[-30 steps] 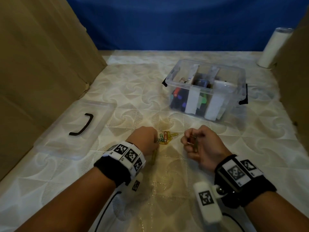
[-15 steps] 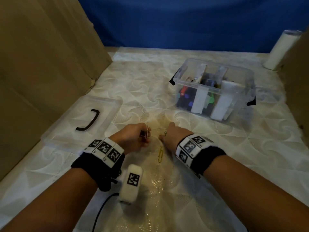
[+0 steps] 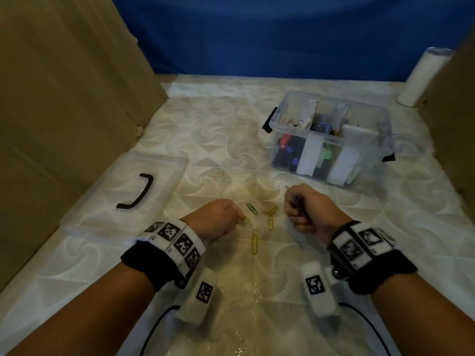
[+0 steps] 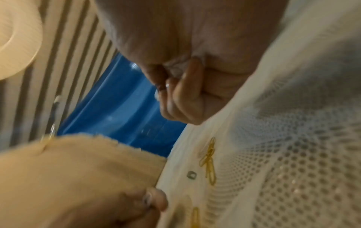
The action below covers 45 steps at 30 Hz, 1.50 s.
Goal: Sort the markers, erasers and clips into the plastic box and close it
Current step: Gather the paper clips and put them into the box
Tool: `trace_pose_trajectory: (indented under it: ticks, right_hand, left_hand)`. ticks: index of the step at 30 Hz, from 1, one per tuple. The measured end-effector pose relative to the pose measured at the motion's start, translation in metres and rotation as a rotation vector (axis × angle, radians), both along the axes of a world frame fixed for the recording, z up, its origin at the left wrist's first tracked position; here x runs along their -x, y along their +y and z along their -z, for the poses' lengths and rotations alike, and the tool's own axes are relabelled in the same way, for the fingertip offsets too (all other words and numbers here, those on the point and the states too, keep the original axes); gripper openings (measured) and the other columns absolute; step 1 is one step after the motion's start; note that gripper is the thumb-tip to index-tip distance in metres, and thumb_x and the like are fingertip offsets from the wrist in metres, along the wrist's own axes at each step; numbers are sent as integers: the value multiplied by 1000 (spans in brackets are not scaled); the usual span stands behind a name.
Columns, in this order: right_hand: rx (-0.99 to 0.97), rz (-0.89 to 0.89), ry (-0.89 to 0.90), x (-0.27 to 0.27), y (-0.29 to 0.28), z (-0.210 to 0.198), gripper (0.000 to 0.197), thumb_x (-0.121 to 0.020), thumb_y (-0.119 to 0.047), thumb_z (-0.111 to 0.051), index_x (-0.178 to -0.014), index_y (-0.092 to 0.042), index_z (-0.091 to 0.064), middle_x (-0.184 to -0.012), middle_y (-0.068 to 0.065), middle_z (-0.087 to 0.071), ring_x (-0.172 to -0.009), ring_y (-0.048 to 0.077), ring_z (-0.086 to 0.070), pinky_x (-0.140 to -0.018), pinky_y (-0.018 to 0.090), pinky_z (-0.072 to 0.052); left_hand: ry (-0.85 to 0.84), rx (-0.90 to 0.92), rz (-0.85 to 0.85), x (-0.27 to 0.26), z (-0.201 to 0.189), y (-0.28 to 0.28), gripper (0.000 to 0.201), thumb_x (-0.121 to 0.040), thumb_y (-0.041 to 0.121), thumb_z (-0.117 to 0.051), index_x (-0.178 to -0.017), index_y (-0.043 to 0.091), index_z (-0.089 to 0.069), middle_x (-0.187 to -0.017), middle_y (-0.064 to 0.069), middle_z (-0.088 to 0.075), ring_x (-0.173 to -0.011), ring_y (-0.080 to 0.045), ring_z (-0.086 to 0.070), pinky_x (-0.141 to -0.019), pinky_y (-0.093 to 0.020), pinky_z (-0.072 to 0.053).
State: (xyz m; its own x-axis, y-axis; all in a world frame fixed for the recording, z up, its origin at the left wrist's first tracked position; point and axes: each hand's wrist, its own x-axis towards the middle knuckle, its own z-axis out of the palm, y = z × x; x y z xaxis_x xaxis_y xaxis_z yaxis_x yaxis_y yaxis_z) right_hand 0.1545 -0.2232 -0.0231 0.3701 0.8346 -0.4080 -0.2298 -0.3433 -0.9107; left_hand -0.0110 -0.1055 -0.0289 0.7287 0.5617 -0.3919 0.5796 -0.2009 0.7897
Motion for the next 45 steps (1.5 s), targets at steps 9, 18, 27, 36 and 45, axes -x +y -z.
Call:
trace_pose_trajectory:
  ticks: [9,18,27,36,45]
  right_hand:
    - [42,124,-4,-4,-6,10,21,-100,-14,-35,-87,-10,-50,-62,2,-42,-38,5,-30,-30,14,-19]
    - [121,34,23,-12,3,4,33,-95,-30,-46,-66,-15,-46,-56,0,-42,-37,7,-29,-31,15,-18]
    - [29,145,96,-16,-3,10,17,-97,-13,-43,-88,-7,-56,-64,3,-48,-41,6,-35,-30,15,-22]
    - [217,-601,-1046,-17,1,1,29,-83,-38,-67,-104,-29,-50,-62,-11,-42,-57,7,-39,-58,24,-34]
    - [190,-654,-1049,-17,24,11,23,-82,-33,-70,-96,-23,-54,-72,-15,-45,-65,-2,-40,-60,13,-33]
  left_hand:
    - [319,-524,244,-19,8,-25,38,-84,42,-64,-100,8,-60,-100,-6,-64,-91,-20,-58,-75,-29,-42]
    - [417,-612,342,-28,-2,-39,25,-88,23,-56,-104,4,-60,-109,-13,-63,-102,-29,-60,-83,-33,-47]
    - [386,-554,420,-22,-7,-37,29,-96,25,-44,-115,4,-52,-114,-14,-58,-104,-28,-56,-83,-31,-41]
    - [-428,756,-256,-14,-20,18,27,-89,28,-29,-65,19,-38,-58,4,-35,-46,-10,-28,-40,-20,-21]
    - [210,-526,262,-40,-3,19,27,-97,33,-45,-111,12,-54,-100,-5,-62,-84,-18,-53,-72,-28,-40]
